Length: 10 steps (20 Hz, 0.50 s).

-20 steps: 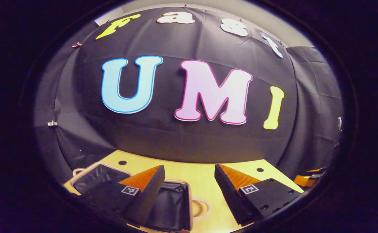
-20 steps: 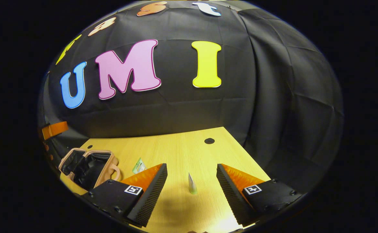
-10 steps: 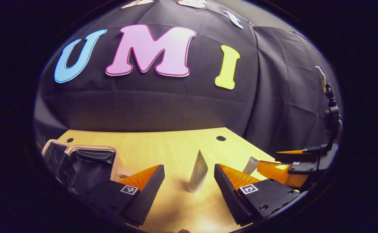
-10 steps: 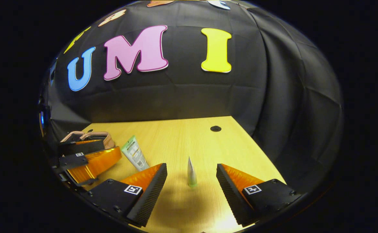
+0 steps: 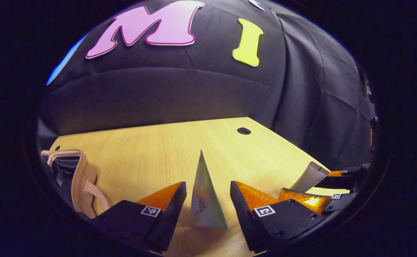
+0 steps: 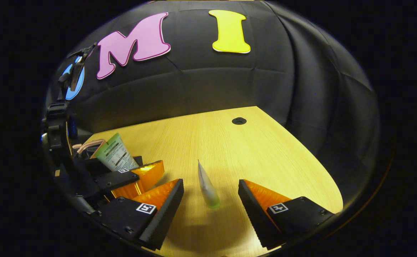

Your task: First open the suitcase, pack the skin care products into it, and then close the suitcase.

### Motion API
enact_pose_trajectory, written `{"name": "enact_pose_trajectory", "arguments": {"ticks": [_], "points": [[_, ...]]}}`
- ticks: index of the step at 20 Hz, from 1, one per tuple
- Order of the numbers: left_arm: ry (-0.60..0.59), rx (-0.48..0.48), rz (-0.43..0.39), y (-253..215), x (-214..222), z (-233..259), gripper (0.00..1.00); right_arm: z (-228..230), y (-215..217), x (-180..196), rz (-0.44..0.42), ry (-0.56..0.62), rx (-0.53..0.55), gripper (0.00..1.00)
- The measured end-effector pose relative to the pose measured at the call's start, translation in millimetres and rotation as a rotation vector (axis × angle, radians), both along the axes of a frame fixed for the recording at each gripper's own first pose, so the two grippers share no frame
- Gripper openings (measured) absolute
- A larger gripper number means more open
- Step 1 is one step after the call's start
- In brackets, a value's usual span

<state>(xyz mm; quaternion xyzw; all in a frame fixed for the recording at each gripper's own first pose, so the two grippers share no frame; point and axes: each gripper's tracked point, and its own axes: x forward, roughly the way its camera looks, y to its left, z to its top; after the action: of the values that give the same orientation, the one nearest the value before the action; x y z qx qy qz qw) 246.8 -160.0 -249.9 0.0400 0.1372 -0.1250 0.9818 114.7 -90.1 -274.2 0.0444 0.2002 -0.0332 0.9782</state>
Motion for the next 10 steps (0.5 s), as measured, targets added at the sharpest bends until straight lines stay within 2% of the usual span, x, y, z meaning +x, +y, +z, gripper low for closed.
{"name": "enact_pose_trajectory", "arguments": {"ticks": [2,3,4,10], "points": [[0.008,0.022,0.02,2.2,6.6,-5.2,0.68,-8.1,1.6,4.2,0.007,0.012,-0.008,0.98],[0.001,0.014,0.026,5.3,7.2,-3.9,0.5,-11.0,1.7,6.1,0.01,0.016,-0.009,0.98],[0.0,0.002,0.027,5.6,9.4,-6.4,0.43,-14.5,1.9,8.8,0.011,0.02,-0.009,0.98],[0.014,-0.025,0.063,22.8,-1.9,-3.8,0.39,-31.5,0.3,28.0,-0.005,0.038,-0.005,0.97]]}}
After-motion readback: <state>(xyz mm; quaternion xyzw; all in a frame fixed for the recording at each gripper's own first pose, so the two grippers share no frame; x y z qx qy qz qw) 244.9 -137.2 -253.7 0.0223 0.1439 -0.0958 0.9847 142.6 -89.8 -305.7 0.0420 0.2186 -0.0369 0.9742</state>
